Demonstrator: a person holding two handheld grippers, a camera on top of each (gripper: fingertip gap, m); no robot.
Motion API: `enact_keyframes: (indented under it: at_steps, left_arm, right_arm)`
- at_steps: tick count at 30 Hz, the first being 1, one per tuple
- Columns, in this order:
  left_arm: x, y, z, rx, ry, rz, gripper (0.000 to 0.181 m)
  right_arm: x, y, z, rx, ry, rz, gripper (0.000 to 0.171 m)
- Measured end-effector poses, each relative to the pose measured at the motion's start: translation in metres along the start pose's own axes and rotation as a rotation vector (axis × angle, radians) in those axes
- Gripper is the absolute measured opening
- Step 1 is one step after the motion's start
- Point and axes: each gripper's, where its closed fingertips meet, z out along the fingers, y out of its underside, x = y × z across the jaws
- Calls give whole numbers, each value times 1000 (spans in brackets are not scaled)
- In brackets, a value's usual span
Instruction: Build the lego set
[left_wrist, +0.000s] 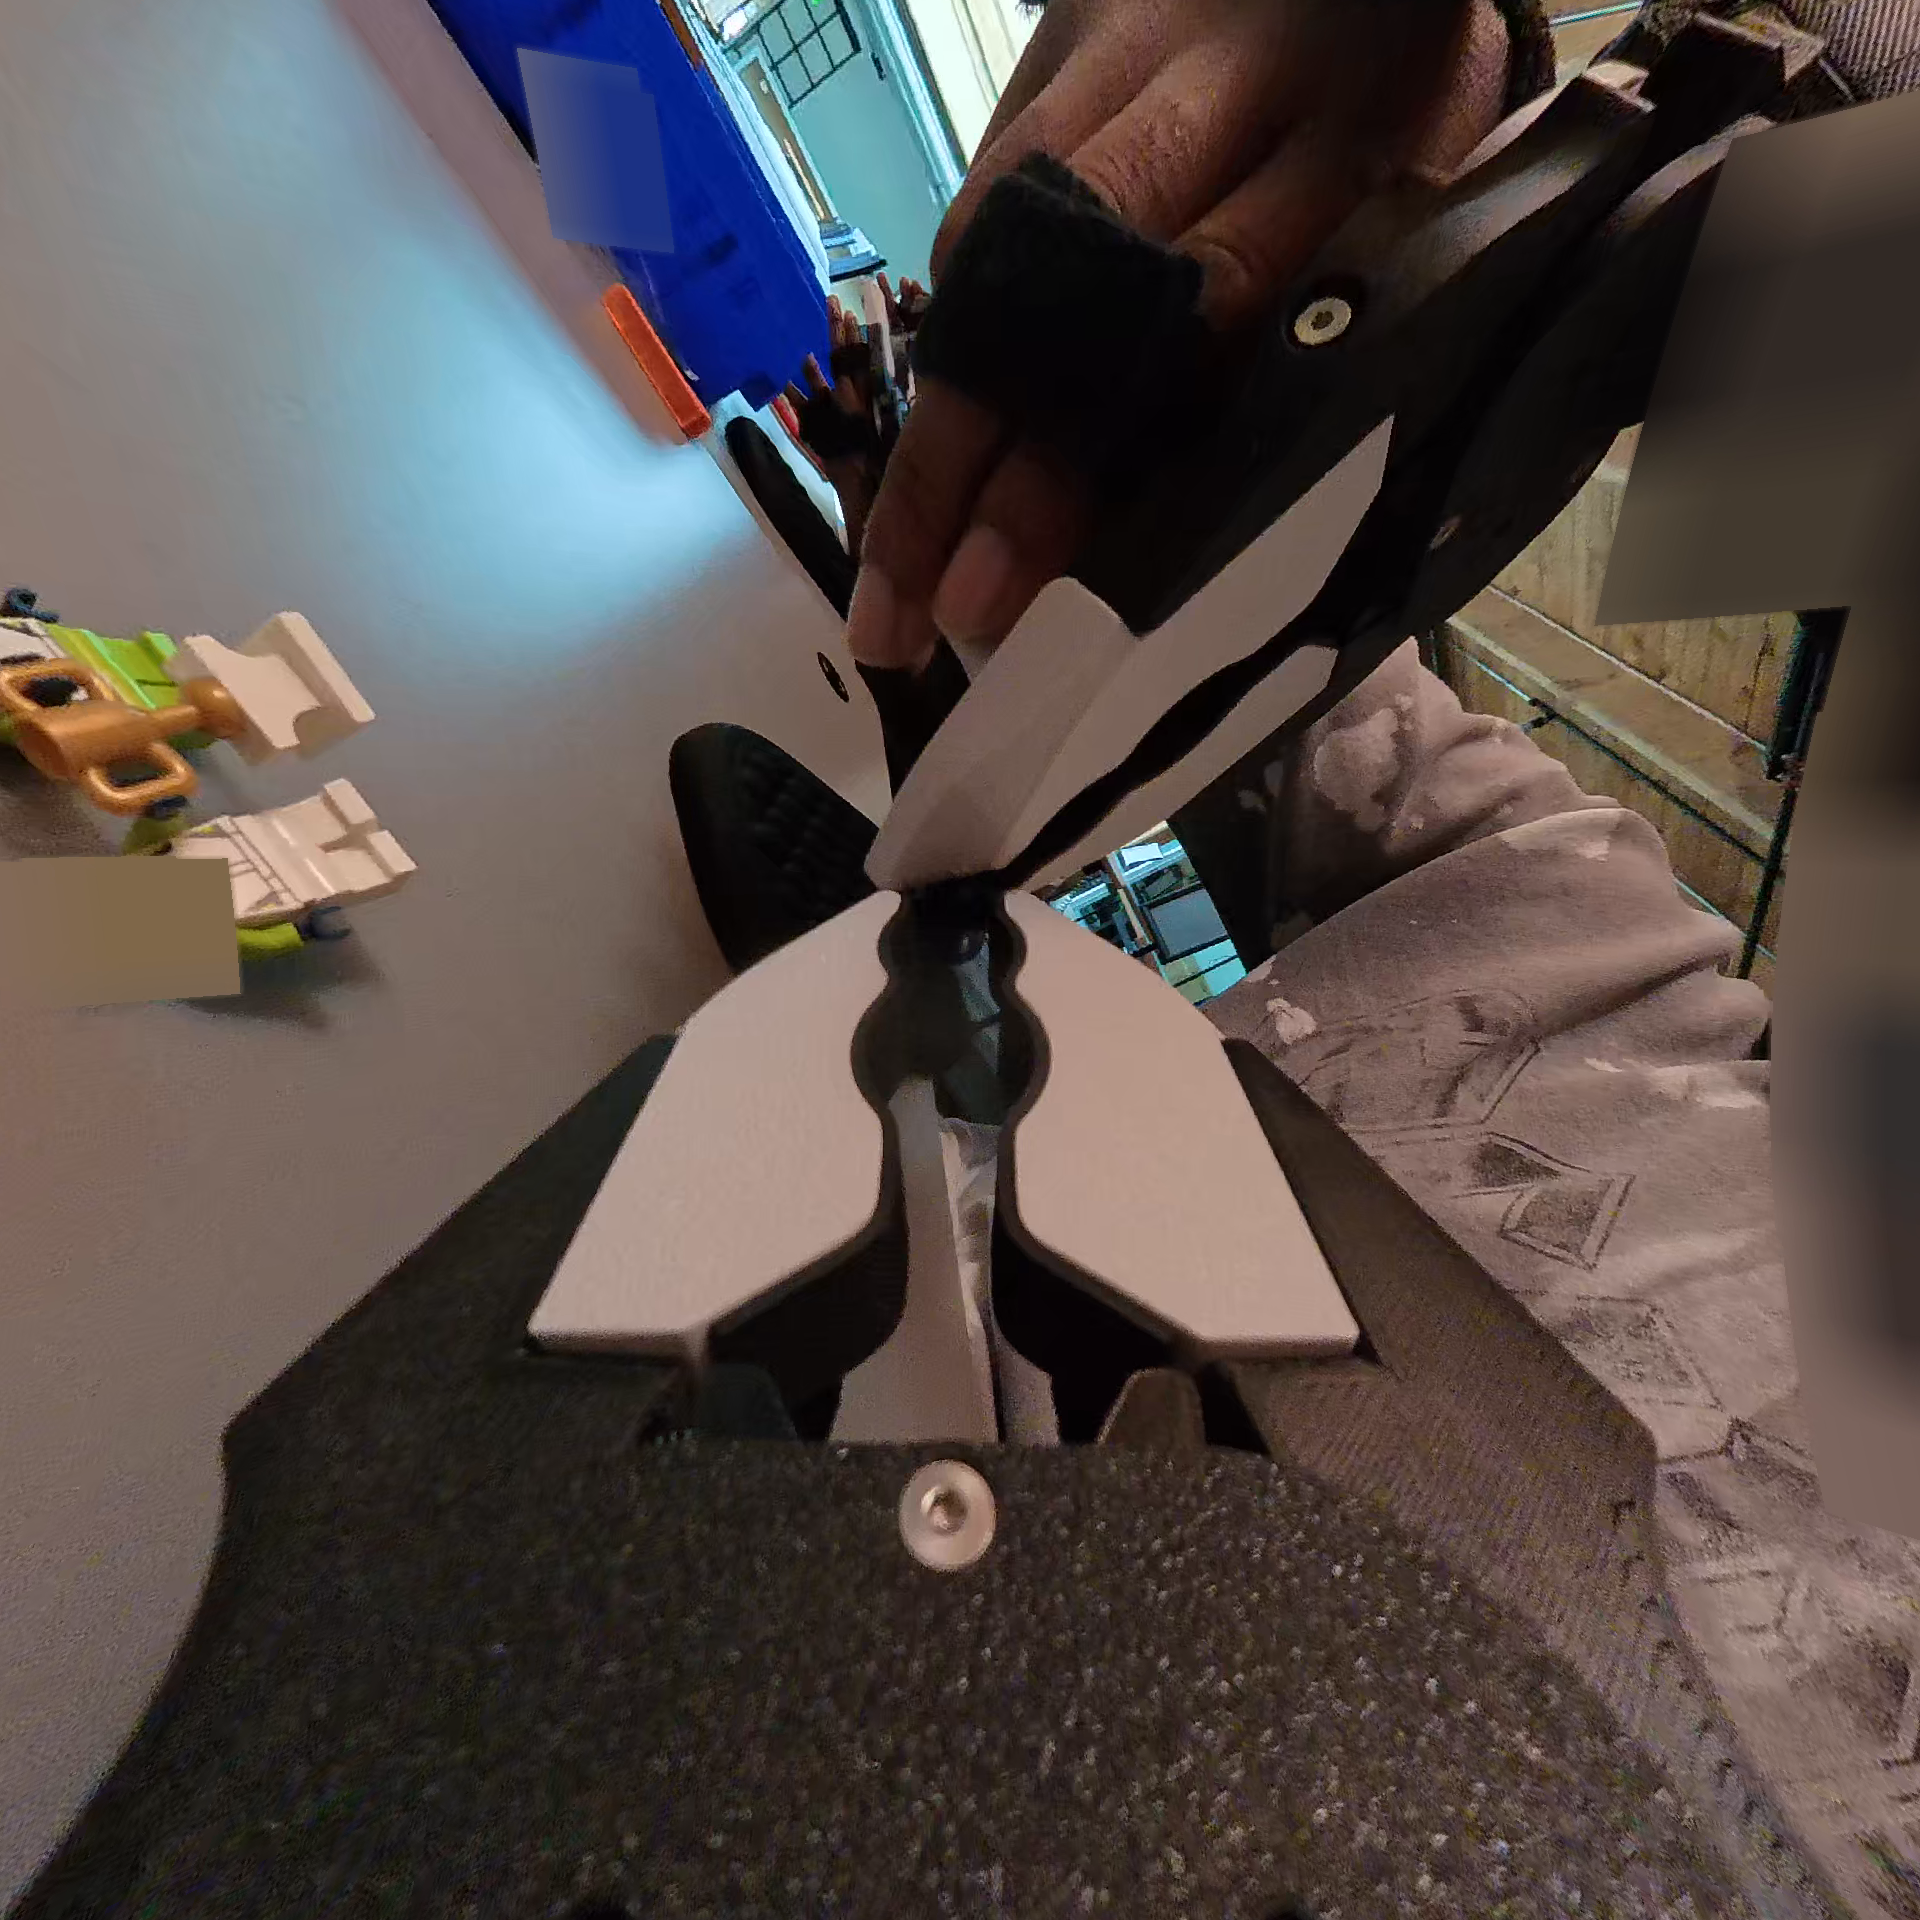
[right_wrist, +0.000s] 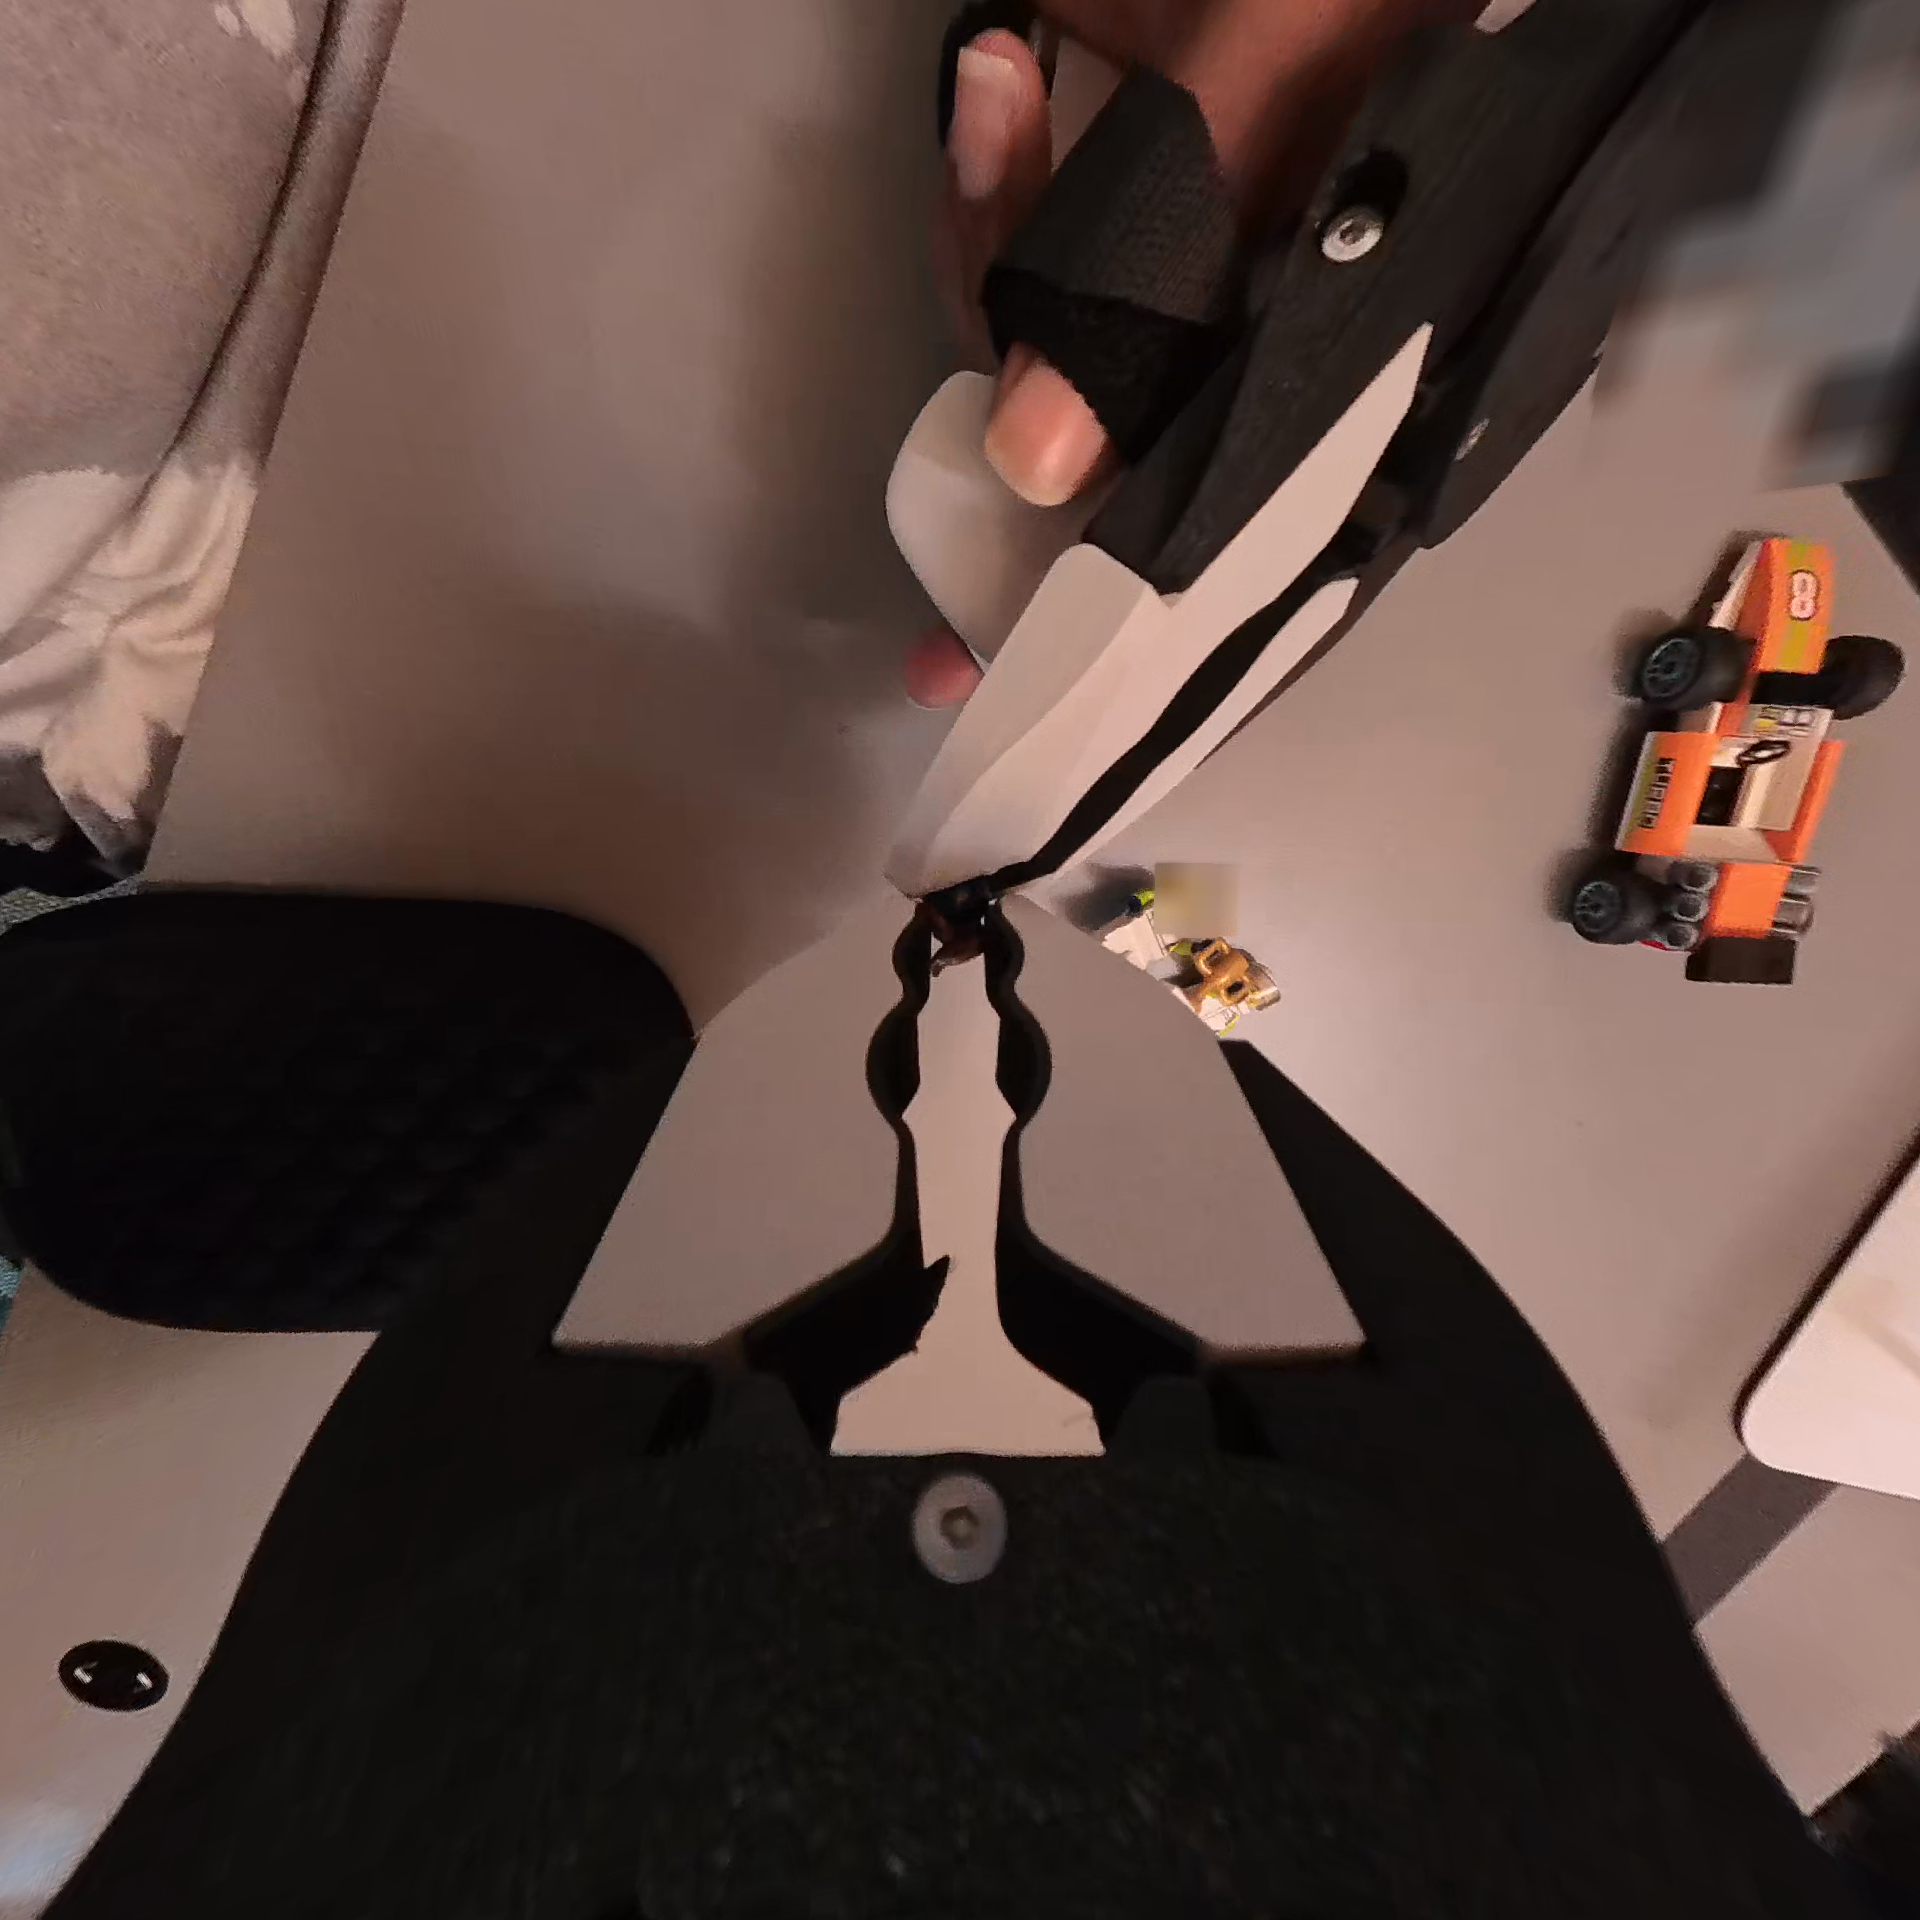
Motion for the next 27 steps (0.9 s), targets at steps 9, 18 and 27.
enact_keyframes:
  at_steps: [9,18,27]
  left_arm:
    - [-16,-41,-43,196,-77,-17,13]
    - [-43,-58,-66,344,-146,-120,13]
    - [-49,-60,-69,388,-119,-199,13]
  right_arm:
    - [36,27,-11,195,338,273,28]
    - [41,38,31,212,830,273,27]
    - [53,42,59,-228,783,-96,27]
